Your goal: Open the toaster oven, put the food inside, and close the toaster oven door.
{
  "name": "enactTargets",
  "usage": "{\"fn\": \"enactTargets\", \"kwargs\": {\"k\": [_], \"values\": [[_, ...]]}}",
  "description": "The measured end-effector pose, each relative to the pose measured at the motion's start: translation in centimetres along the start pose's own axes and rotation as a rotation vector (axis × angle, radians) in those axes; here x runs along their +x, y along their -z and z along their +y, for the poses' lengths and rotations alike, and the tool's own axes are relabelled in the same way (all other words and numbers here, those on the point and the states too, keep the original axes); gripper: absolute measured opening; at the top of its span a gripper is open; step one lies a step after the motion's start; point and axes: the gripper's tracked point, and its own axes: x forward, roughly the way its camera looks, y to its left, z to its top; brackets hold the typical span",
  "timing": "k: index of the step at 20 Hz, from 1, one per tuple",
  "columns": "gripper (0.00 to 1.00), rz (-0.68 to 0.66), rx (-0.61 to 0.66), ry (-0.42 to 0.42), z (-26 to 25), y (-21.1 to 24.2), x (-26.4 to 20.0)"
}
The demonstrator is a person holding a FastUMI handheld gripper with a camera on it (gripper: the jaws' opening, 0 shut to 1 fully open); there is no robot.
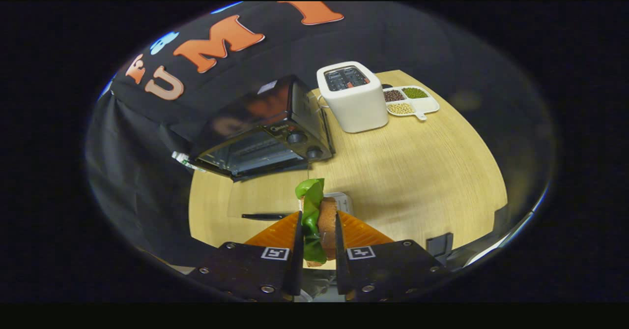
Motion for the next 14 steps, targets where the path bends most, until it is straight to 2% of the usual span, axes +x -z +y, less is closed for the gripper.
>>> {"fn": "enactTargets", "kwargs": {"k": [3,7,10,14], "values": [[0.28,-0.103,0.091,-0.059,2.2,-1.0,-0.8],[0.28,-0.233,0.252,-0.213,6.5,-1.9,-0.4],[0.28,-0.333,0.361,-0.284,8.4,-1.7,1.4],[0.28,-0.388,0.53,-0.369,11.0,-0.6,5.0]]}}
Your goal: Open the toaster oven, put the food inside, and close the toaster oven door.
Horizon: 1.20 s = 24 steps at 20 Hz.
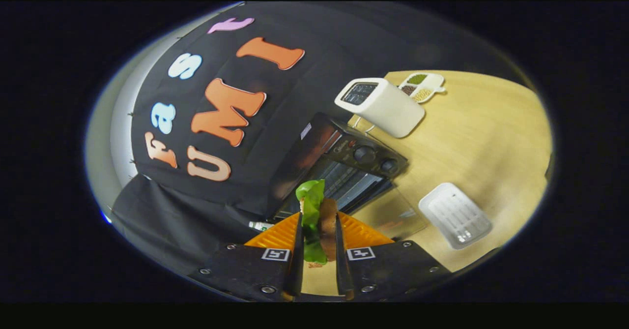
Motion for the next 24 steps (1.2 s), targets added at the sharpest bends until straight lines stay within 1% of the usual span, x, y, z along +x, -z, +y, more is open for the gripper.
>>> {"fn": "enactTargets", "kwargs": {"k": [5,8,10,12,14,19,20,24], "values": [[0.28,-0.057,0.128,0.017,-1.8,2.6,5.4],[0.28,-0.079,0.172,0.024,-1.8,3.6,8.6],[0.28,-0.107,0.176,0.053,-2.5,3.5,10.8],[0.28,-0.129,0.215,0.037,-2.1,3.4,12.3],[0.28,-0.165,0.236,0.038,-1.9,3.2,13.7],[0.28,-0.236,0.291,0.085,-2.2,2.4,17.1],[0.3,-0.242,0.298,0.096,-2.3,2.3,17.7],[0.44,-0.202,0.275,0.185,-3.2,3.1,19.1]]}}
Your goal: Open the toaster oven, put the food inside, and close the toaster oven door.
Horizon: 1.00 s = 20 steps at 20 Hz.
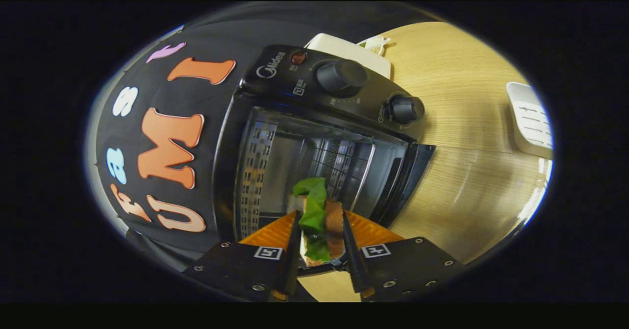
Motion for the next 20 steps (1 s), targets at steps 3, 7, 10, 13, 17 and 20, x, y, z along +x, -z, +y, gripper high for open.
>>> {"fn": "enactTargets", "kwargs": {"k": [3,7,10,13,17,20], "values": [[0.79,-0.001,-0.018,0.01,0.2,0.0,-0.4],[0.97,-0.013,-0.057,0.042,-0.4,0.1,-1.6],[0.98,-0.008,-0.032,0.04,-0.6,0.4,-2.5],[0.98,-0.014,-0.038,0.051,-1.3,0.5,-3.8],[0.98,-0.007,-0.087,0.041,-1.4,0.8,-6.7],[0.98,-0.01,-0.165,0.021,-1.2,0.8,-9.9]]}}
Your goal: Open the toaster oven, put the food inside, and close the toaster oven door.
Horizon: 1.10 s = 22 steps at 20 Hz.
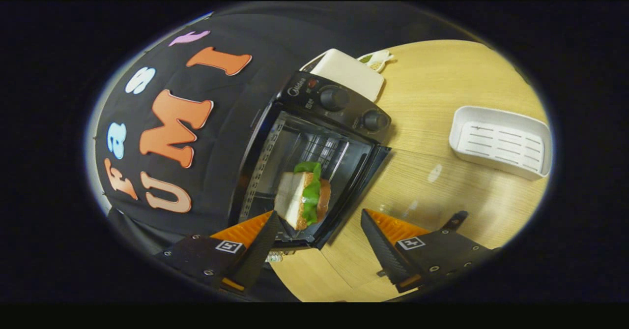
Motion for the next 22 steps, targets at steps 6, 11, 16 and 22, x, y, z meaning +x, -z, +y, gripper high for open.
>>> {"fn": "enactTargets", "kwargs": {"k": [6,11,16,22], "values": [[0.98,0.017,-0.305,0.014,-1.3,0.3,-5.6],[0.98,0.054,-0.609,0.115,-5.6,1.0,-8.6],[0.99,0.13,-0.878,0.268,-10.5,1.9,-10.5],[0.99,0.197,-0.917,0.339,-12.9,3.3,-9.1]]}}
